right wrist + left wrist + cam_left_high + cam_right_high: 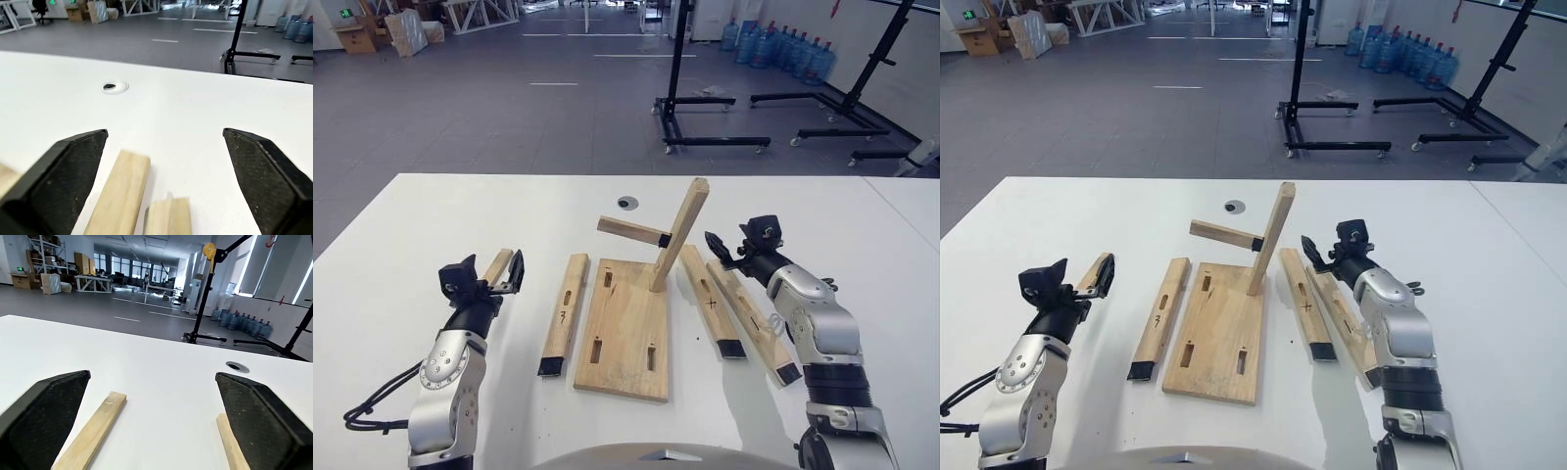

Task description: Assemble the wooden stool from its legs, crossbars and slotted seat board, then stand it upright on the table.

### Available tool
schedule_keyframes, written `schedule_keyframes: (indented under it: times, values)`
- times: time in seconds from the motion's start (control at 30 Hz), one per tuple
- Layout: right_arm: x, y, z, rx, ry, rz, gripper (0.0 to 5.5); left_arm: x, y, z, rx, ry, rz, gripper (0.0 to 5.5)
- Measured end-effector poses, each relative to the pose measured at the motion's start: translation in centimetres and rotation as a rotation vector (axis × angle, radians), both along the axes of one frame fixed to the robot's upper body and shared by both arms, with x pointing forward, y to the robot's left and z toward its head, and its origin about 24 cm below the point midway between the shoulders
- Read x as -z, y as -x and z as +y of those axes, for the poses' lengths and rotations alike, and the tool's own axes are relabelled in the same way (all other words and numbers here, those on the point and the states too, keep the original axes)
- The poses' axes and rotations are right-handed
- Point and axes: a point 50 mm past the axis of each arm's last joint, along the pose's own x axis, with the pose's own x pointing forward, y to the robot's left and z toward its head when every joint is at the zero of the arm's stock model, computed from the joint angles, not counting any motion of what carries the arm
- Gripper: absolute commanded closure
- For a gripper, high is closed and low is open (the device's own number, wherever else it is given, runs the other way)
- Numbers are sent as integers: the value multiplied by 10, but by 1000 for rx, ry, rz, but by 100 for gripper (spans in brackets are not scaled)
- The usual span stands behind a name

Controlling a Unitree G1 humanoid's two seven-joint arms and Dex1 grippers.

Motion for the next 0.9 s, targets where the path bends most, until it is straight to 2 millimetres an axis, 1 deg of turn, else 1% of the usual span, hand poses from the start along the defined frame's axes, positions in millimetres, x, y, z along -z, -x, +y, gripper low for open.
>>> schedule_keyframes:
  times: [0.1,0.17,0.27,0.43,0.6,0.67,0.77,0.8,0.83,0.9]
  values:
    - [-5,13,-10,17,66,51,117,-6,6,-14,-31,-6,-36,81]
    - [-7,28,-12,7,111,75,117,-5,10,-23,-48,8,-39,81]
    - [-1,50,-13,-42,126,209,117,-2,16,-32,-62,22,-35,81]
    - [15,70,-27,-23,162,397,117,-2,17,-37,-70,18,-47,81]
    - [27,85,-32,2,173,510,117,1,16,-38,-63,17,-37,81]
    - [28,86,-33,6,180,532,117,0,15,-38,-61,19,-38,81]
    - [29,86,-34,20,182,568,177,-1,14,-38,-56,20,-47,81]
    - [30,86,-34,23,178,580,183,-1,14,-38,-53,20,-47,81]
    - [30,86,-34,28,177,590,211,-1,13,-38,-50,20,-48,81]
    - [30,85,-34,31,169,605,246,-1,13,-38,-50,19,-48,81]
